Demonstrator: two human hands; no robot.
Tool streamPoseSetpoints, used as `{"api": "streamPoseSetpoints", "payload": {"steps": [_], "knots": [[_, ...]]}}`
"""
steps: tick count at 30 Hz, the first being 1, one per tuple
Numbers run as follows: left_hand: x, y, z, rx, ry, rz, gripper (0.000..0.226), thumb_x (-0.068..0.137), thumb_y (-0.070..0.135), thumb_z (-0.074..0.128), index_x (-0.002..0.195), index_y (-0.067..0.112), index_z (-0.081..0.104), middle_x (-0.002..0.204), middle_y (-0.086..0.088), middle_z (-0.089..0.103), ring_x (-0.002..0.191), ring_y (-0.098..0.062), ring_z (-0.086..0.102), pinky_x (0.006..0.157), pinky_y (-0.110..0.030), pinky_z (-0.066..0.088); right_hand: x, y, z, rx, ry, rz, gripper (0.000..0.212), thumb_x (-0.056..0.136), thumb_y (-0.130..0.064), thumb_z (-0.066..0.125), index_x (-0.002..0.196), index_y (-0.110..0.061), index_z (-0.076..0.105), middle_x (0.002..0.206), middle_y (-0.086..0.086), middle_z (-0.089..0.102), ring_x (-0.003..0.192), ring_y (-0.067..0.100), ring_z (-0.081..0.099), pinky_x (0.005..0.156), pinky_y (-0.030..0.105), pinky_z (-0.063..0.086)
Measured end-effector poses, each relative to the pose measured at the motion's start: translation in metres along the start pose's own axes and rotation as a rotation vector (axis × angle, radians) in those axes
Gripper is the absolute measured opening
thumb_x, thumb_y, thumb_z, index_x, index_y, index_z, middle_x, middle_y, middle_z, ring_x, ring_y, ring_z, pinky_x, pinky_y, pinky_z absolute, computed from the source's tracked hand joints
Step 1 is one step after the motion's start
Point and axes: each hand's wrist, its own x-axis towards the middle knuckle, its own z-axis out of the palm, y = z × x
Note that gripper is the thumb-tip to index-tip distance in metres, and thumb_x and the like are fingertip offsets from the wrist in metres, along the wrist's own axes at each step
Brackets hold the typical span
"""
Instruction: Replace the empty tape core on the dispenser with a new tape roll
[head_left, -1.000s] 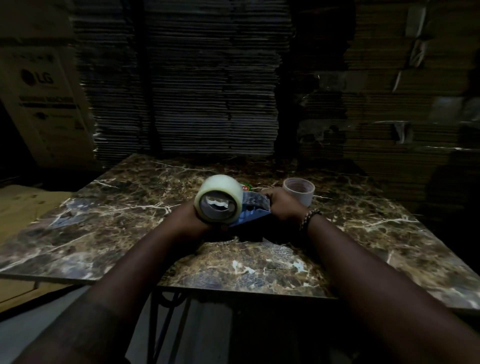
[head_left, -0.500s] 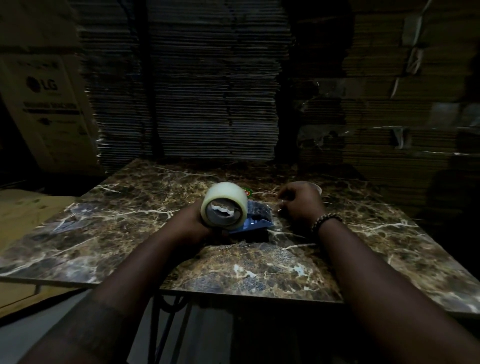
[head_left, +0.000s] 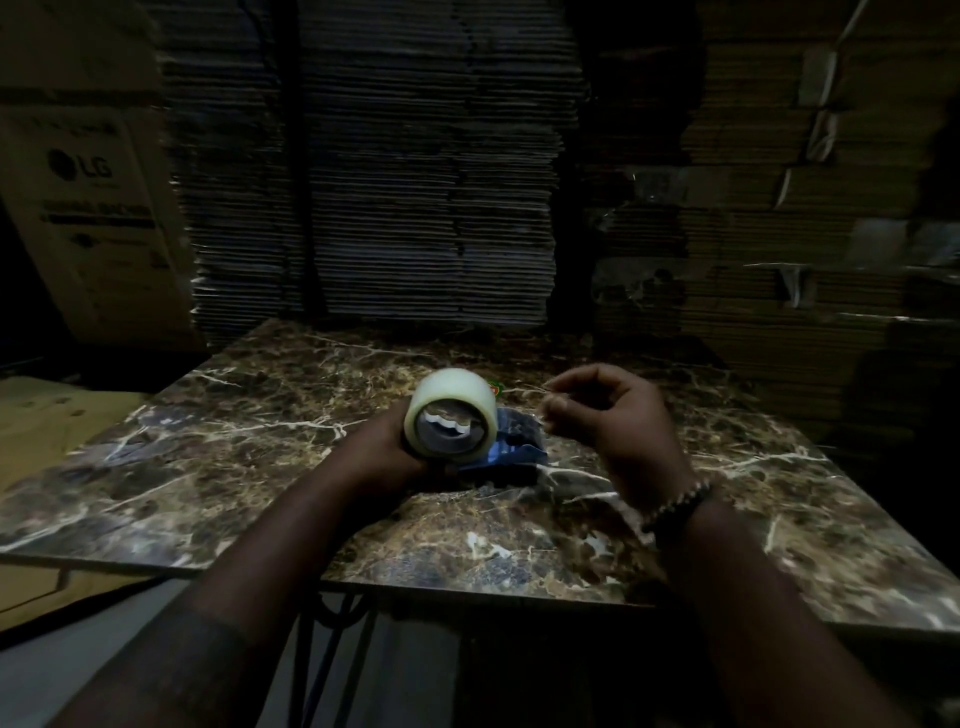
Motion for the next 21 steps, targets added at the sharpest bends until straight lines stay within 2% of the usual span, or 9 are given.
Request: {"api": "streamPoseSetpoints", "payload": {"steps": [3,5,9,12,15,17,18,19,21], "knots": [[0.0,0.001,-0.002,0.079,0.044,-0.029,0.09,0.052,0.023,0.109,0.13,0.036,0.067,0.116,0.006,0.082,0.111,-0.02,0.078,0.088,-0.044,0.066,-0.045,0.002,0.017,0.182,-0.114,0.066,0.017,0.084,0.008,0.069,0.101,0.007,0.066,0.087,0.026,0.074,0.078,0.034,0.073,0.067,0.036,0.061],[0.002,-0.001,-0.005,0.135,0.061,-0.022,0.102,0.042,0.043,0.11,0.133,0.043,0.064,0.119,0.009,0.081,0.114,-0.017,0.077,0.096,-0.05,0.063,-0.07,0.01,0.029,0.22,-0.164,0.088,0.015,0.083,0.01,0.069,0.098,0.006,0.067,0.085,0.026,0.073,0.075,0.035,0.071,0.064,0.038,0.059],[0.001,-0.004,-0.006,0.15,0.036,0.009,0.099,0.05,0.029,0.108,0.138,0.036,0.062,0.122,0.007,0.08,0.114,-0.013,0.077,0.099,-0.047,0.063,-0.092,0.023,0.045,0.233,-0.203,0.088,0.014,0.083,0.014,0.069,0.088,0.001,0.072,0.083,0.029,0.071,0.069,0.035,0.069,0.06,0.038,0.057],[0.0,-0.004,-0.008,0.134,0.005,0.011,0.095,0.057,0.018,0.106,0.139,0.033,0.061,0.126,0.005,0.078,0.116,-0.008,0.075,0.098,-0.037,0.063,-0.085,0.028,0.047,0.163,-0.133,0.114,0.012,0.085,0.012,0.069,0.09,0.001,0.071,0.083,0.028,0.073,0.067,0.034,0.07,0.06,0.039,0.057],[-0.001,-0.002,-0.009,0.184,0.01,0.018,0.092,0.066,0.007,0.101,0.144,0.031,0.058,0.129,0.004,0.076,0.118,-0.009,0.074,0.098,-0.031,0.062,-0.07,0.03,0.044,0.063,-0.051,0.115,0.012,0.088,0.009,0.068,0.094,-0.001,0.07,0.085,0.022,0.076,0.073,0.034,0.072,0.068,0.046,0.062],[-0.001,0.0,-0.01,0.252,0.02,0.036,0.091,0.068,0.011,0.1,0.145,0.032,0.056,0.134,0.004,0.072,0.123,-0.01,0.07,0.095,-0.023,0.059,-0.062,0.03,0.041,0.03,-0.022,0.115,0.015,0.089,0.006,0.068,0.096,-0.006,0.072,0.089,0.019,0.076,0.075,0.034,0.072,0.071,0.05,0.062],[-0.002,0.003,-0.011,0.305,0.043,0.052,0.094,0.065,0.021,0.1,0.146,0.035,0.054,0.137,0.005,0.069,0.126,-0.01,0.067,0.097,-0.024,0.057,-0.059,0.028,0.04,0.032,-0.011,0.12,0.016,0.09,0.005,0.068,0.096,-0.009,0.072,0.091,0.018,0.077,0.076,0.034,0.072,0.07,0.05,0.063],[-0.002,0.004,-0.011,0.331,0.058,0.087,0.098,0.061,0.029,0.098,0.147,0.039,0.05,0.141,0.006,0.066,0.132,-0.012,0.063,0.102,-0.027,0.056,-0.058,0.028,0.039,0.037,0.0,0.118,0.018,0.09,0.005,0.068,0.098,-0.011,0.073,0.093,0.015,0.077,0.079,0.034,0.073,0.069,0.049,0.063],[-0.003,0.007,-0.009,0.373,0.121,0.135,0.109,0.063,0.029,0.099,0.153,0.045,0.04,0.154,0.005,0.053,0.145,-0.017,0.051,0.114,-0.036,0.05,-0.055,0.029,0.039,0.013,0.022,0.11,0.023,0.09,0.005,0.067,0.102,-0.013,0.073,0.098,0.01,0.078,0.089,0.029,0.075,0.068,0.045,0.063]]}}
